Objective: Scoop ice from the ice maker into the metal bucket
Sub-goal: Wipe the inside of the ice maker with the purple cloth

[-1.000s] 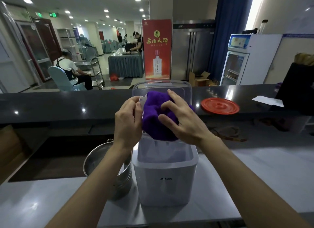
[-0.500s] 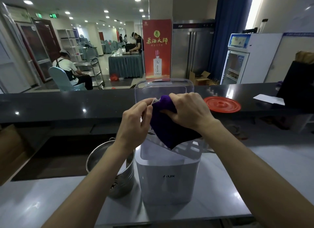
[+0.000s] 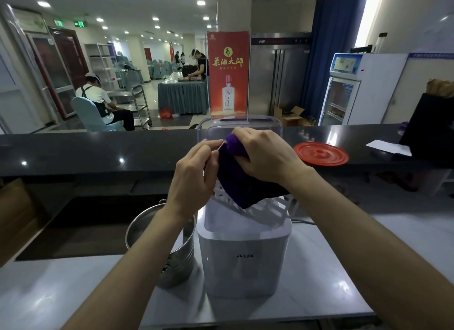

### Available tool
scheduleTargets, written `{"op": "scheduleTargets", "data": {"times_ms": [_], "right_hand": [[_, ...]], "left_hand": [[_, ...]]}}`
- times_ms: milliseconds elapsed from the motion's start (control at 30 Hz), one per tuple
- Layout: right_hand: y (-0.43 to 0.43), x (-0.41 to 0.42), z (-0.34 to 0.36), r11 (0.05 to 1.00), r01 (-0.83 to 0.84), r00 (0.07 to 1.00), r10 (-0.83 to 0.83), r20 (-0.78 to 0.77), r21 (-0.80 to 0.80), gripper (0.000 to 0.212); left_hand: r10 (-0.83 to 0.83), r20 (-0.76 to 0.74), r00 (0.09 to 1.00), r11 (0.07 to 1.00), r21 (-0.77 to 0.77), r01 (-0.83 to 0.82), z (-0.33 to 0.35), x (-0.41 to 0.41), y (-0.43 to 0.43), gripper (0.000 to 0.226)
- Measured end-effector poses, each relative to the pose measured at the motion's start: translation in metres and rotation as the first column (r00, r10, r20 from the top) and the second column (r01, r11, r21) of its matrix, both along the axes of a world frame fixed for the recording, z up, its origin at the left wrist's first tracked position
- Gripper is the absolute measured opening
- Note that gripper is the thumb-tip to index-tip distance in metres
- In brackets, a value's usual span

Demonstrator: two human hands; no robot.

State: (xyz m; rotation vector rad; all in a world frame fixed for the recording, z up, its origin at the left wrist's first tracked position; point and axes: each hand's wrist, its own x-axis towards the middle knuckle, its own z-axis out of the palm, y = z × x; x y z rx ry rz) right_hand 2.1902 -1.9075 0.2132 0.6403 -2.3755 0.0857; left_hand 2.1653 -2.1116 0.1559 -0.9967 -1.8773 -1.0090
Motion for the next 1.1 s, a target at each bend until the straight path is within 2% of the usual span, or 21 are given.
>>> {"op": "scheduleTargets", "data": {"times_ms": [100,200,300,400,533,600,633,700,767,867,1000,1100], "right_hand": [[0.015,0.003,-0.009,0.996,0.065,0.996,-0.061,0.067,-0.062,0.029],[0.024,0.008,-0.017,0.99,0.129,0.988,-0.123,0.097,-0.058,0.027],[0.024,0.01,-0.017,0.99,0.131,0.991,-0.13,-0.013,0.046,0.023],[0.03,0.011,-0.008,0.976,0.178,0.982,-0.168,-0.083,0.128,0.024],[0.03,0.011,0.0,0.977,0.14,0.984,-0.121,-0.129,0.158,0.023],[0.022,0.01,0.003,0.976,0.13,0.98,-0.099,-0.172,0.177,0.028],[0.019,0.01,0.004,0.974,0.137,0.978,-0.103,-0.184,0.181,0.038],[0.018,0.008,0.004,0.971,0.154,0.976,-0.12,-0.184,0.183,0.051],[0.02,0.008,0.003,0.976,0.15,0.977,-0.121,-0.174,0.161,0.041],[0.025,0.008,0.004,0.986,0.136,0.979,-0.118,-0.164,0.102,0.021],[0.033,0.016,0.001,0.984,0.171,0.973,-0.161,-0.163,0.053,0.019],[0.036,0.02,-0.006,0.981,0.191,0.969,-0.184,-0.167,0.032,0.016]], "left_hand": [[0.075,-0.026,0.997,0.994,0.08,-0.072,0.001,0.0,-0.009,0.026],[0.094,-0.038,0.995,0.994,0.065,-0.092,-0.002,-0.002,-0.015,0.029],[0.135,-0.054,0.989,0.991,-0.007,-0.136,-0.004,0.001,-0.015,0.032],[0.243,-0.039,0.969,0.968,-0.056,-0.245,0.013,0.0,-0.02,0.024],[0.275,-0.168,0.947,0.905,-0.287,-0.314,0.039,-0.005,-0.011,0.031],[0.249,-0.222,0.942,0.888,-0.337,-0.314,0.046,-0.005,0.0,0.022],[0.24,-0.248,0.939,0.883,-0.346,-0.317,0.048,-0.005,0.003,0.015],[0.235,-0.275,0.932,0.885,-0.335,-0.322,0.051,-0.007,0.005,0.012],[0.251,-0.288,0.924,0.892,-0.301,-0.336,0.053,-0.008,0.004,0.016],[0.303,-0.3,0.905,0.899,-0.224,-0.375,0.052,-0.009,0.0,0.011],[0.337,-0.294,0.895,0.904,-0.163,-0.394,0.045,-0.006,-0.002,0.014],[0.339,-0.268,0.902,0.901,-0.184,-0.393,0.041,0.0,-0.002,0.015]]}}
